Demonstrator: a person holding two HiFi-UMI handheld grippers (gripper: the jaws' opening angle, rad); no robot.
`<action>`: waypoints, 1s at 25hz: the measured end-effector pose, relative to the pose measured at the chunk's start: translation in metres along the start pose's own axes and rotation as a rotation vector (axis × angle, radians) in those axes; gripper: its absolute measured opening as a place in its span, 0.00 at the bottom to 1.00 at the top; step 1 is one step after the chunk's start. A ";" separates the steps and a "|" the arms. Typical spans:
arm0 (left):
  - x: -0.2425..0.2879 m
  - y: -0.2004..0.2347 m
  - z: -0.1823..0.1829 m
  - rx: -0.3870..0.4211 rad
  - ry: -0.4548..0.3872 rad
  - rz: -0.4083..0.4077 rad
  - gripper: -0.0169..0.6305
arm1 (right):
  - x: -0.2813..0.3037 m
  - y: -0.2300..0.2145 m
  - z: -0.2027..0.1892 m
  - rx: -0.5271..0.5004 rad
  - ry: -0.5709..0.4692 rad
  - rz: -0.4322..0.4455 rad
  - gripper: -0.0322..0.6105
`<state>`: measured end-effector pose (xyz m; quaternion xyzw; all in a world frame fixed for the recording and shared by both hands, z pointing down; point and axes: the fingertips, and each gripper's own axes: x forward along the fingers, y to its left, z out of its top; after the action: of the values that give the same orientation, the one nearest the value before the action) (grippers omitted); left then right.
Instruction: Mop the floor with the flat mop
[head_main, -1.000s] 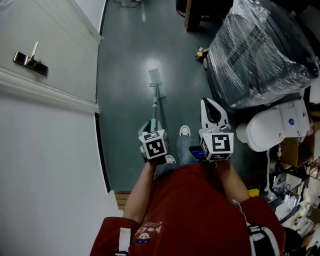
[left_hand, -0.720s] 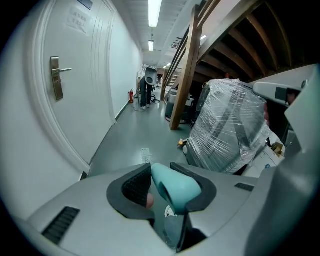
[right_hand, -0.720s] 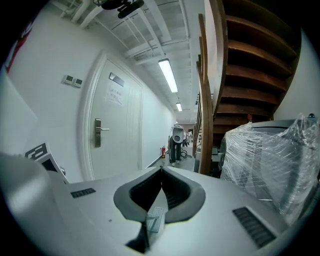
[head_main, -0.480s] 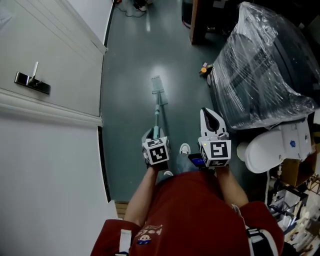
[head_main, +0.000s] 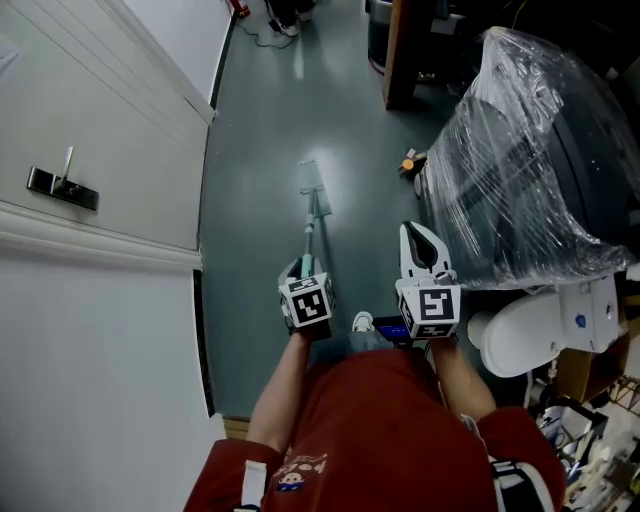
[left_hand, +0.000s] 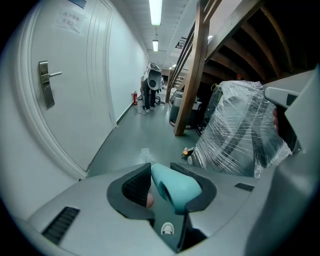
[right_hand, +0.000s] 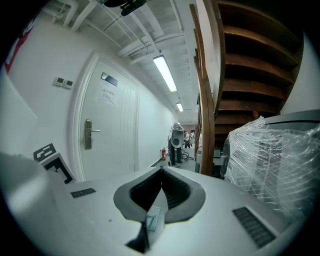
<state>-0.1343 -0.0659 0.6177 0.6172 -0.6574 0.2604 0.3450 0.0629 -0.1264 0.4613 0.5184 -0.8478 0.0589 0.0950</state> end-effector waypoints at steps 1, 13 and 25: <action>0.006 -0.001 0.006 0.000 -0.002 0.000 0.24 | 0.006 -0.002 0.001 0.000 0.001 0.002 0.08; 0.077 0.036 0.086 -0.006 -0.016 -0.020 0.23 | 0.114 0.014 0.014 -0.028 0.022 0.019 0.08; 0.144 0.104 0.190 0.013 -0.011 -0.076 0.23 | 0.247 0.048 0.058 -0.037 0.024 -0.017 0.08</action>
<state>-0.2621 -0.2921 0.6191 0.6454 -0.6337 0.2481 0.3470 -0.0957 -0.3308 0.4593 0.5231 -0.8431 0.0485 0.1151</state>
